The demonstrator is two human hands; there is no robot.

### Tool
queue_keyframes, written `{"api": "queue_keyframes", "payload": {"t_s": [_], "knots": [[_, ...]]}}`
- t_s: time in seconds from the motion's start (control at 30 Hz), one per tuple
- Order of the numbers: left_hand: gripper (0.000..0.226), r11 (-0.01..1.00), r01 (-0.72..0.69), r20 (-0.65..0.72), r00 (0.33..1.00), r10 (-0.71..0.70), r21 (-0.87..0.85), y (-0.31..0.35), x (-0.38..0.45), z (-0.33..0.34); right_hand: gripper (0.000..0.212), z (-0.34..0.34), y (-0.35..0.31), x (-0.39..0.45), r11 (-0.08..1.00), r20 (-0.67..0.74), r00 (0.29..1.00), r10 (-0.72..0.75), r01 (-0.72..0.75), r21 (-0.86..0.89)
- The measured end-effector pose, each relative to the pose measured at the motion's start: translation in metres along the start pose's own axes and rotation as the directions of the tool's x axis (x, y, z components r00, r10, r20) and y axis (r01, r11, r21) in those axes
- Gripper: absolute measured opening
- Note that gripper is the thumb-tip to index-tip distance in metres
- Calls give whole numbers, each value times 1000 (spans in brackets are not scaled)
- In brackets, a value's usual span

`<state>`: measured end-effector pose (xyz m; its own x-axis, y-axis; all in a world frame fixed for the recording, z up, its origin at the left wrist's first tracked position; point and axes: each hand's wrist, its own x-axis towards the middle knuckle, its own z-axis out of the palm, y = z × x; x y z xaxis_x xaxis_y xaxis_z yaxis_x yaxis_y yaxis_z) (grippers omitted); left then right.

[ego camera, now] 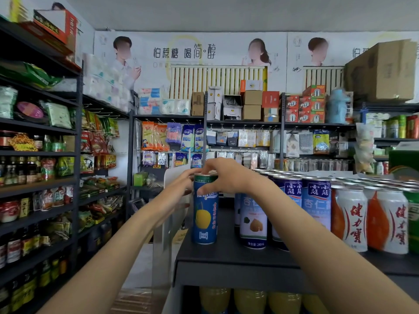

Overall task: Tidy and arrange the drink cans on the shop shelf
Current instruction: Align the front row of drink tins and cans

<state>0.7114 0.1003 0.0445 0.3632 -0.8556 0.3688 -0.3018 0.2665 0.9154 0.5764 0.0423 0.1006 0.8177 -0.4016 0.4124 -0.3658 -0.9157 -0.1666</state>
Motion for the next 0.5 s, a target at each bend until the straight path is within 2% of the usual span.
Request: {"api": "queue_keyframes", "payload": {"t_s": [0.17,0.3,0.4,0.5], "knots": [[31,985,-85,-57,994,95,148,-3,4,0,49,-8,-1,-4,992,22,1000,-2,5,-129],[47,935,-191,-40,976,213,299,-6,8,10,47,-15,-2,-9,967,31,999,11,-3,-255],[64,915,-183,-67,973,221,359,-14,14,19,47,-19,6,-12,941,20,998,58,-48,-334],[66,906,-202,-110,960,259,373,-20,18,25,46,-19,13,-14,941,18,997,75,-65,-331]]}}
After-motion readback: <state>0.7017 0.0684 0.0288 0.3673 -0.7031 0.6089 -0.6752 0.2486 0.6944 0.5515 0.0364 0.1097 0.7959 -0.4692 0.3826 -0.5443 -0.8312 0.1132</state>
